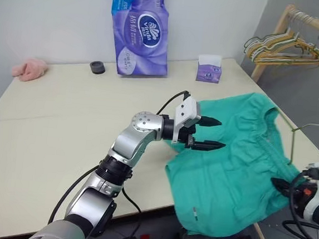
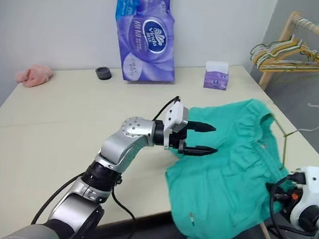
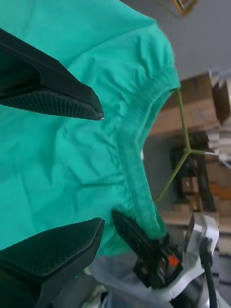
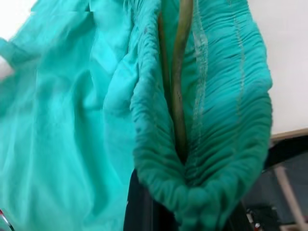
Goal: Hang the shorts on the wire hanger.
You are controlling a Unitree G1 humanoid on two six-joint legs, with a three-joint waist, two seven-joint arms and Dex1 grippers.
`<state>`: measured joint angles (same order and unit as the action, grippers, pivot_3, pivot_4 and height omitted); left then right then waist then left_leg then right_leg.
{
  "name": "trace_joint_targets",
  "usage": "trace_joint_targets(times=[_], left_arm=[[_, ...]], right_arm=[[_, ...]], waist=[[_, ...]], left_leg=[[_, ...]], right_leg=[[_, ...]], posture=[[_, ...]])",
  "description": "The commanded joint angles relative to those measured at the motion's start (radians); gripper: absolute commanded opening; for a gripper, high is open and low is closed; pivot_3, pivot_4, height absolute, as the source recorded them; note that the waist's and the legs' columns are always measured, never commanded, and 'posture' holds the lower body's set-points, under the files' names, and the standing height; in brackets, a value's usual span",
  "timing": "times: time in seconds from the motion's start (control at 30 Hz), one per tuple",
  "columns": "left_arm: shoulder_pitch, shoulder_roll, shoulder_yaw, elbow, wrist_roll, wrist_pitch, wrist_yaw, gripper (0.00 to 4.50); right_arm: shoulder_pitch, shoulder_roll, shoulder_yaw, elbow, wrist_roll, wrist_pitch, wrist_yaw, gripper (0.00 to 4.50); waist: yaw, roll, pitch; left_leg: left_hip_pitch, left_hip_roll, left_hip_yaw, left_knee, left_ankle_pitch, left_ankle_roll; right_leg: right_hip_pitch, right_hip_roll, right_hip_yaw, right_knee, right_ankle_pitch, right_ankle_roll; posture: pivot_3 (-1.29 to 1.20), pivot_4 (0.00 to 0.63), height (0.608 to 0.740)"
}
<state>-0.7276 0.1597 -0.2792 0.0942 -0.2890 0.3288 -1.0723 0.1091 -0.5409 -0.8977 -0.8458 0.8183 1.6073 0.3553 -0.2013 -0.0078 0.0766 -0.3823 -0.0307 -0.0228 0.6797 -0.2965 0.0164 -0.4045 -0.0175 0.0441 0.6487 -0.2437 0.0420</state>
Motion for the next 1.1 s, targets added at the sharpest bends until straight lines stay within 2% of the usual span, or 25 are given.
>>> trace_joint_targets(times=[0.03,0.17,0.23,0.37,0.53,0.7,0.9,1.1], left_arm=[[-0.096,-0.081,-0.023,0.001,-0.012,-0.022,0.017,3.42],[-0.168,-0.133,-0.036,0.072,0.038,-0.085,0.048,3.42],[-0.195,-0.154,-0.036,0.095,0.043,-0.1,0.055,3.42],[-0.255,-0.194,-0.042,0.147,0.068,-0.164,0.065,3.42],[-0.267,-0.217,-0.065,0.165,0.1,-0.219,0.065,3.42],[-0.279,-0.24,-0.063,0.177,0.104,-0.231,0.078,3.42],[-0.301,-0.268,-0.055,0.205,0.105,-0.251,0.09,3.42],[-0.308,-0.298,-0.06,0.212,0.088,-0.226,0.078,3.42]], right_arm=[[-0.047,-0.137,-0.175,0.106,0.125,0.007,-0.165,0.0],[-0.108,-0.328,-0.246,0.319,0.297,0.007,-0.36,0.0],[-0.139,-0.408,-0.262,0.433,0.375,0.007,-0.462,0.0],[-0.232,-0.567,-0.243,0.69,0.471,0.007,-0.64,0.0],[-0.368,-0.687,-0.169,0.948,0.462,0.007,-0.764,0.0],[-0.458,-0.77,-0.065,1.086,0.359,0.007,-0.707,0.0],[-0.545,-0.931,0.2,1.369,0.12,-0.174,-0.448,0.0],[-0.597,-0.973,0.369,1.525,-0.03,-0.248,-0.222,0.0]], waist=[[-0.019,0.005,0.009],[-0.071,0.008,0.019],[-0.1,0.007,0.027],[-0.147,0.006,0.044],[-0.185,0.003,0.059],[-0.189,0.005,0.072],[-0.188,0.007,0.084],[-0.186,0.007,0.092]], left_leg=[[0.0,-0.001,0.0,0.001,-0.001,0.001],[0.0,-0.012,0.007,0.001,-0.005,0.011],[0.006,-0.012,0.009,0.001,-0.008,0.015],[0.011,-0.012,0.017,0.0,-0.01,0.018],[0.017,-0.012,0.028,-0.003,-0.013,0.024],[0.018,-0.012,0.032,-0.003,-0.013,0.024],[0.019,-0.012,0.035,-0.003,-0.014,0.023],[0.02,-0.012,0.04,-0.003,-0.015,0.024]], right_leg=[[0.001,0.0,0.0,0.0,0.0,0.0],[0.006,-0.005,0.006,-0.003,-0.005,0.01],[0.014,-0.005,0.009,-0.005,-0.008,0.013],[0.016,-0.005,0.018,-0.006,-0.014,0.019],[0.017,-0.004,0.029,-0.006,-0.016,0.022],[0.017,-0.004,0.032,-0.006,-0.015,0.026],[0.016,-0.004,0.037,-0.007,-0.015,0.029],[0.015,-0.004,0.043,-0.007,-0.014,0.031]], posture=[[-0.5,0.136,0.74],[-0.52,0.153,0.74],[-0.52,0.159,0.74],[-0.51,0.166,0.74],[-0.49,0.176,0.74],[-0.48,0.182,0.74],[-0.46,0.19,0.74],[-0.43,0.195,0.74]])
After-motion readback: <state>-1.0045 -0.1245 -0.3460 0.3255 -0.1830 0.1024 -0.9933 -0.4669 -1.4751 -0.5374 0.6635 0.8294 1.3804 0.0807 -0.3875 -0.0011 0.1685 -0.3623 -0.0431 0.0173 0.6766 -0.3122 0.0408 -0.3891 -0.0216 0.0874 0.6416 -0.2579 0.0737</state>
